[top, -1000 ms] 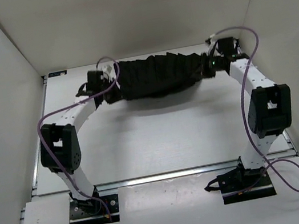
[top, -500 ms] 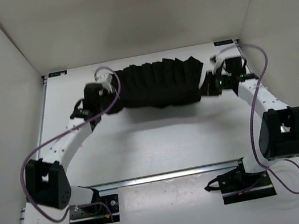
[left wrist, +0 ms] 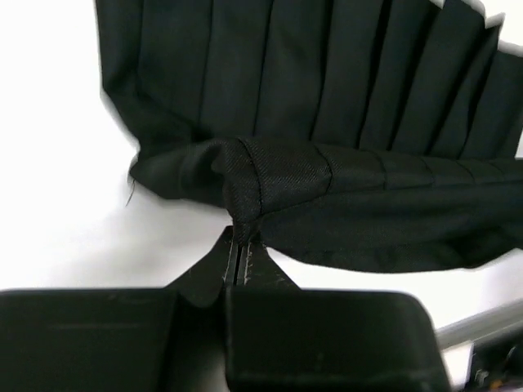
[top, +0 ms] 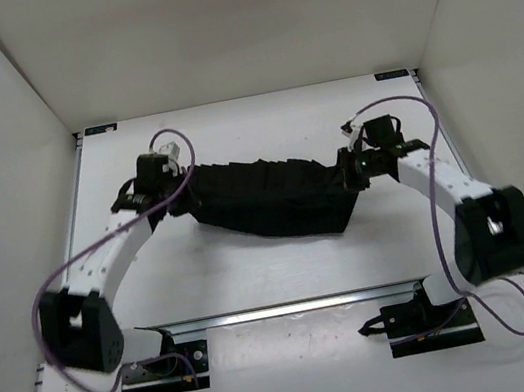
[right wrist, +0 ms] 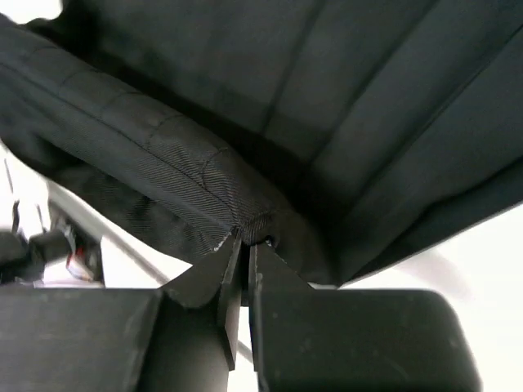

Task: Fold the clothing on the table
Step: Fold the skirt

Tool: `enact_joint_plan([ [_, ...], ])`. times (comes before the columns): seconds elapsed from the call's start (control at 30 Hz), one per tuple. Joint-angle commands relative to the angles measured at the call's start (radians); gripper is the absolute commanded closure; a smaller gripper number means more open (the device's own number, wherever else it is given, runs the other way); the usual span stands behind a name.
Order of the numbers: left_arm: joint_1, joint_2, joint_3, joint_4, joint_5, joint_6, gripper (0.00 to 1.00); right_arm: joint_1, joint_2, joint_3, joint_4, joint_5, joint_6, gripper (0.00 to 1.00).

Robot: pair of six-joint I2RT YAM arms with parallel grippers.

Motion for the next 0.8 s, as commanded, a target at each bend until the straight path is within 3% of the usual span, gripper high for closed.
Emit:
enact_joint_plan([
  [0.0,0.049,0.254,0.206,0.073,0.015,0.021,1.00,-0.042,0.181,0.183,0.064,0.061,-0.039,1.00],
  [0.13,0.046,0.542,0.597,0.004,0.033,0.035,1.00,-0.116,0.357,0.388,0.080,0.087,0.017,1.00],
  [0.17,0.046,0.645,0.724,-0.048,0.025,0.035,0.86,-0.136,0.387,0.413,0.086,0.072,0.027,1.00],
  [0.2,0.044,0.745,0.787,-0.074,0.019,0.041,0.63,-0.154,0.429,0.458,0.086,0.049,0.027,0.98],
  [0.23,0.047,0.836,0.917,-0.132,0.006,0.019,0.25,-0.162,0.470,0.510,0.078,0.033,0.028,0.81],
  [0.27,0.049,0.881,1.031,-0.187,0.010,0.005,0.02,-0.162,0.498,0.539,0.071,0.013,0.036,0.69],
  [0.33,0.063,0.964,1.124,-0.218,0.018,-0.009,0.02,-0.186,0.535,0.617,0.057,0.019,0.025,0.36],
  [0.37,0.069,0.967,1.124,-0.200,0.007,-0.009,0.01,-0.180,0.536,0.628,0.063,0.027,0.015,0.33],
  [0.43,0.060,0.920,1.066,-0.159,-0.028,-0.006,0.02,-0.170,0.512,0.653,0.077,0.077,-0.007,0.09],
  [0.5,0.057,0.869,0.963,-0.082,-0.051,0.005,0.01,-0.164,0.498,0.650,0.113,0.105,-0.019,0.05],
  [0.63,0.044,0.777,0.781,0.050,-0.041,0.024,0.01,-0.171,0.498,0.612,0.108,0.122,-0.076,0.07],
  [0.77,0.015,0.778,0.741,0.039,-0.045,0.055,0.01,-0.167,0.544,0.573,0.068,0.160,-0.114,0.07],
])
